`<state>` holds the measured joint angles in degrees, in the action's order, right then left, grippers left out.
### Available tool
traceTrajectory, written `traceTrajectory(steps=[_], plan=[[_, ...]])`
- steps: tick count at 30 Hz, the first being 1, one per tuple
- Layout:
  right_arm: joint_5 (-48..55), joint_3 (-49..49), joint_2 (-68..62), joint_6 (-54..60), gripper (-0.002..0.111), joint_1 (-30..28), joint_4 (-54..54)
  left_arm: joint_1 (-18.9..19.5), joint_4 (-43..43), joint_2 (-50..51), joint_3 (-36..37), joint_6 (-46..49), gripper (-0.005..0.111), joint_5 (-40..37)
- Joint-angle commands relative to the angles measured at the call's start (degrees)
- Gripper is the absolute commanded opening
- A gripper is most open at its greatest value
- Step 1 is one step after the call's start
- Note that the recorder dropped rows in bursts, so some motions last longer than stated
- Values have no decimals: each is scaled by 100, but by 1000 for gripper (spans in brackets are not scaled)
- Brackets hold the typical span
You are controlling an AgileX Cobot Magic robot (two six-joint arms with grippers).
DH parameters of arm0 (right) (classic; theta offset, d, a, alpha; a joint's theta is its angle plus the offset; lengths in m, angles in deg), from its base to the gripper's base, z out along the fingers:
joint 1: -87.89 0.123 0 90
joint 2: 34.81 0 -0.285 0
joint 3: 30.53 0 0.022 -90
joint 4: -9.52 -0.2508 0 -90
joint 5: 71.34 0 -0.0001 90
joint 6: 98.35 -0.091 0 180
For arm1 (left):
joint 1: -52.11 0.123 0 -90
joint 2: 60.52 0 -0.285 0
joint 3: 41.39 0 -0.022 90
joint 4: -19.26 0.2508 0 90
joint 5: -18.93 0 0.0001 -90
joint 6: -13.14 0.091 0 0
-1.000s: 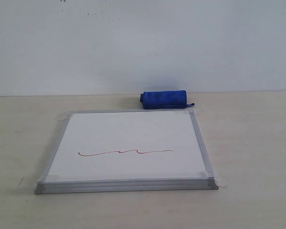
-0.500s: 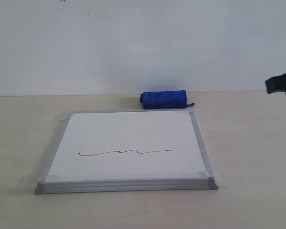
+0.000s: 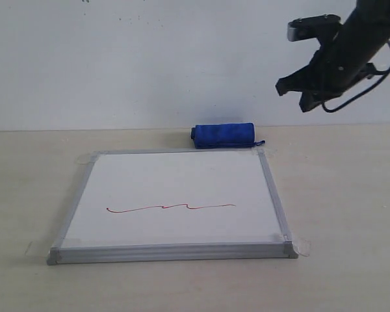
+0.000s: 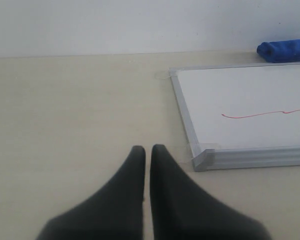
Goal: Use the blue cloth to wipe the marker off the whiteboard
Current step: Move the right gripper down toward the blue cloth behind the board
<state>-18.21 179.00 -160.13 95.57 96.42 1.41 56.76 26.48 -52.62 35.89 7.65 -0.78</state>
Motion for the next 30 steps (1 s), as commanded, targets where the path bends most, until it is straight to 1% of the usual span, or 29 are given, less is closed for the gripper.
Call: traceTrajectory(steps=[1,3,5,7,8,11,13,15,16,18,19,20,21,22,24,26,28,30], plan=[[610,1638,-1131,335,0,8,-612,-29,-43,-12,-7,5,4,32],[570,2255,-1574,335,0,8,-802,-29,-43,-12,-7,5,4,32],[367,2606,-1917,346,0,8,-938,-29,-43,-12,-7,5,4,32],[71,2774,-2194,494,0,8,-1150,-29,-43,-12,-7,5,4,32],[-277,2817,-2431,707,0,17,-1352,-29,-43,-12,-7,5,4,32],[-863,2817,-2688,859,0,30,-1589,-29,-43,-12,-7,5,4,32],[-1045,2817,-2786,1384,0,133,-1589,-29,-43,-12,-7,5,4,32],[-940,2817,-2826,2661,2,379,-1544,-29,-43,-12,-7,5,4,32],[-893,2817,-2826,2883,6,475,-1433,-29,-43,-12,-7,5,4,32],[-837,2817,-2826,2884,21,651,-1022,-29,-43,-12,-7,5,4,32],[-803,2817,-2826,2803,36,719,-775,-29,-43,-12,-7,5,4,32],[-789,2817,-2834,2768,55,768,-689,-29,-43,-12,-7,5,4,32],[-800,2817,-2834,2768,70,813,-572,-29,-43,-12,-7,5,4,32],[-855,2817,-2834,2779,76,876,-252,-29,-43,-12,-7,5,4,32],[-1128,2817,-2859,2564,70,1003,675,-29,-43,-12,-7,5,4,32],[-1434,2817,-2885,2354,63,1103,1236,-29,-43,-12,-7,5,4,32],[-1627,2817,-2900,2354,55,1147,1375,-29,-43,-12,-7,5,4,32],[-1745,2817,-2900,2343,49,1186,1186,-29,-43,-12,-7,5,4,32]])
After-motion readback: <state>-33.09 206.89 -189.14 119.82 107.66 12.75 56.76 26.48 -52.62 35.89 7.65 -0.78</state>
